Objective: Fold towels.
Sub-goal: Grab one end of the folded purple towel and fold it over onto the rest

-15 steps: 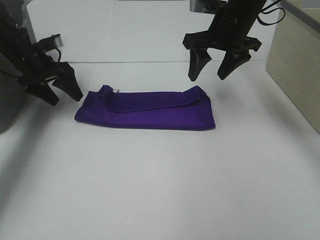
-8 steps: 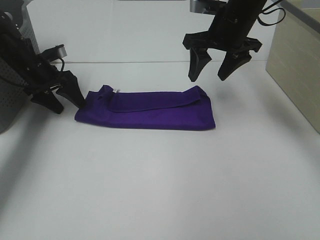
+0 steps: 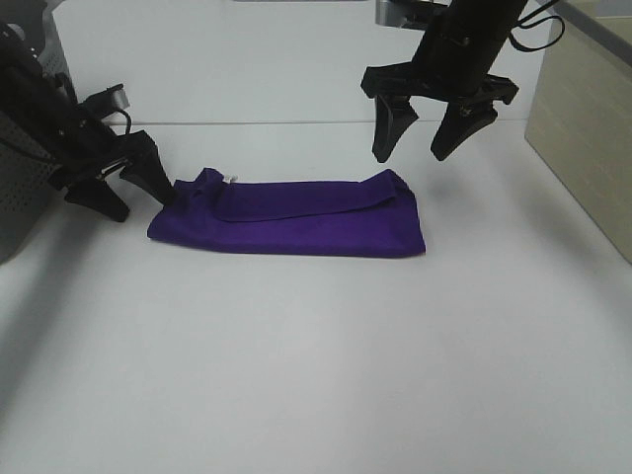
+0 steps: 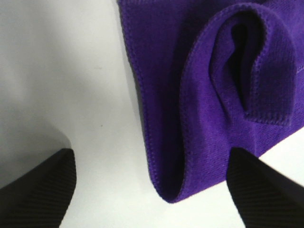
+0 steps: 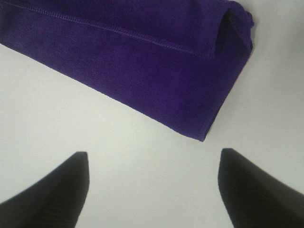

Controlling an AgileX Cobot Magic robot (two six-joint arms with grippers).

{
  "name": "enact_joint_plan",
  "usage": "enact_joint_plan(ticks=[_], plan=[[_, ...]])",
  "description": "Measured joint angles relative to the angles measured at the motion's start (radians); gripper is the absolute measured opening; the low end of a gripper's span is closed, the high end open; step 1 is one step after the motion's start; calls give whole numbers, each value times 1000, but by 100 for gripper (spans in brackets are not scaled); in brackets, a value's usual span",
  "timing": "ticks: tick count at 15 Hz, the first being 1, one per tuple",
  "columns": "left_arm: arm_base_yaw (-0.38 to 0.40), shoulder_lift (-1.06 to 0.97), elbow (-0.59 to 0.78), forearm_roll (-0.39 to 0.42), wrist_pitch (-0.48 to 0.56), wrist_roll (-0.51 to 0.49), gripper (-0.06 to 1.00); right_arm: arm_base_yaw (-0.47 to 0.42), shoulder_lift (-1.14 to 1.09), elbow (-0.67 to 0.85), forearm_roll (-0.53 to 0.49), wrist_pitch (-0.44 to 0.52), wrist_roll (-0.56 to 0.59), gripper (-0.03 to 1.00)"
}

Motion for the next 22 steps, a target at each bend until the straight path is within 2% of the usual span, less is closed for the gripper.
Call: enact_joint_plan(ticks=[2,3,7,11,13,14,15,16,18,19,20,21,22], plan=[[0,10,-2,-29,-3,-3,80,0,0,0,18,8,1,74],[0,25,-6,-81,-1,-5,80,0,0,0,35,15,2,74],[-6,72,-41,-189,40,-6,77,0,0,0,35,17,2,74],[-99,107,-105,-187,39,-76,71,0,0,0,35,17,3,74],[-147,132,-161,-130,36,-151,56,0,0,0,35,17,3,74],[-171,153,-201,-75,33,-181,34,0,0,0,35,17,3,74],[-173,159,-209,-69,33,-181,16,0,0,0,35,17,4,74],[-177,168,-237,-50,47,-180,5,0,0,0,35,17,4,74],[-182,179,-298,8,69,-178,4,0,0,0,35,17,4,74],[-182,179,-298,8,69,-178,4,0,0,0,35,17,4,74],[-182,178,-333,71,66,-181,4,0,0,0,35,17,4,74],[-181,151,-371,210,62,-186,4,0,-2,0,37,18,4,74],[-179,127,-379,239,62,-186,4,0,-3,0,38,18,4,74]])
